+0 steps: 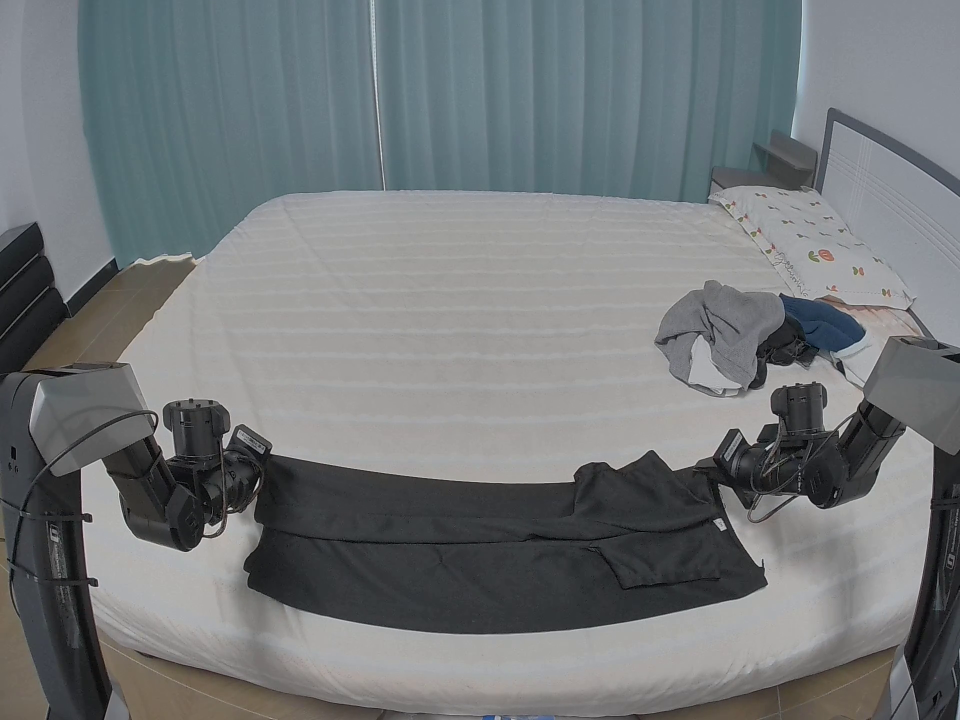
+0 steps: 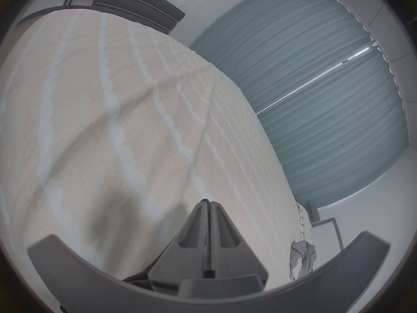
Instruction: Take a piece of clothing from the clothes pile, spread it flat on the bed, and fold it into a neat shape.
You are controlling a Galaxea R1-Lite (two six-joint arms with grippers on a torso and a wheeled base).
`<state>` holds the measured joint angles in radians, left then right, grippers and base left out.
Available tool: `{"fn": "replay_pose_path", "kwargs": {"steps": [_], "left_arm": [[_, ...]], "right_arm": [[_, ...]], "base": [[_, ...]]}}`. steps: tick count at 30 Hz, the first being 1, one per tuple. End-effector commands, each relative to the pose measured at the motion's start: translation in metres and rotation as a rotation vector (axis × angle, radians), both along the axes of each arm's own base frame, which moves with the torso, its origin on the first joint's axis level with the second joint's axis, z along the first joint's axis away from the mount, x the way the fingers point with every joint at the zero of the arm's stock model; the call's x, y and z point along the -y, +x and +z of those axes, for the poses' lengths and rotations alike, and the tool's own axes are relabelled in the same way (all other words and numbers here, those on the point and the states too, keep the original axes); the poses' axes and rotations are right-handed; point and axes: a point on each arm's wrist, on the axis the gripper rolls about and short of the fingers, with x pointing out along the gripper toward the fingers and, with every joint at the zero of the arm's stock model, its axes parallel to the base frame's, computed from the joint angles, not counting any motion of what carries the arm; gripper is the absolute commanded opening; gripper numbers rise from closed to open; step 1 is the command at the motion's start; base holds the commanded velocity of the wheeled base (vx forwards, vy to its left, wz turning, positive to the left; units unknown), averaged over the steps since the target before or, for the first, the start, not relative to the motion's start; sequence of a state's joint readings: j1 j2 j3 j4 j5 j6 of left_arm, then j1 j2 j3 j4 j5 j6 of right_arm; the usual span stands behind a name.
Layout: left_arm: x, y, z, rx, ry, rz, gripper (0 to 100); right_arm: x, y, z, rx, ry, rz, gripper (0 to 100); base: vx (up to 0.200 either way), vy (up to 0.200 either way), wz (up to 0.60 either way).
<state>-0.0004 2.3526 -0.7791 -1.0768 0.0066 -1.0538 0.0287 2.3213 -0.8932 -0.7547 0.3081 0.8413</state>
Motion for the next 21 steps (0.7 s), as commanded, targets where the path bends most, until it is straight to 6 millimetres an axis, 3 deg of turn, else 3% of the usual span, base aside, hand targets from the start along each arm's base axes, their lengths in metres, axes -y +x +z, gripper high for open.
{"fn": "replay_pose_path", "kwargs": {"steps": [1, 18, 19, 21], "left_arm": [[0.0, 0.0, -0.003, -0.007, 0.005, -0.001, 0], [0.003, -0.002, -0.009, -0.028, 0.058, -0.033, 0], [0.003, -0.002, -0.009, -0.03, 0.06, -0.035, 100], [0.003, -0.002, -0.009, -0.028, 0.062, -0.035, 100]], "right_arm": [[0.012, 0.005, 0.003, 0.018, 0.005, -0.033, 0], [0.015, 0.006, -0.004, 0.036, 0.007, -0.041, 0], [0.014, 0.006, -0.004, 0.035, 0.006, -0.038, 100], [0.013, 0.005, -0.004, 0.034, 0.007, -0.035, 100]], "base": [[0.0, 0.0, 0.0], [0.0, 0.0, 0.0], [0.0, 0.0, 0.0], [0.0, 0.0, 0.0]]}}
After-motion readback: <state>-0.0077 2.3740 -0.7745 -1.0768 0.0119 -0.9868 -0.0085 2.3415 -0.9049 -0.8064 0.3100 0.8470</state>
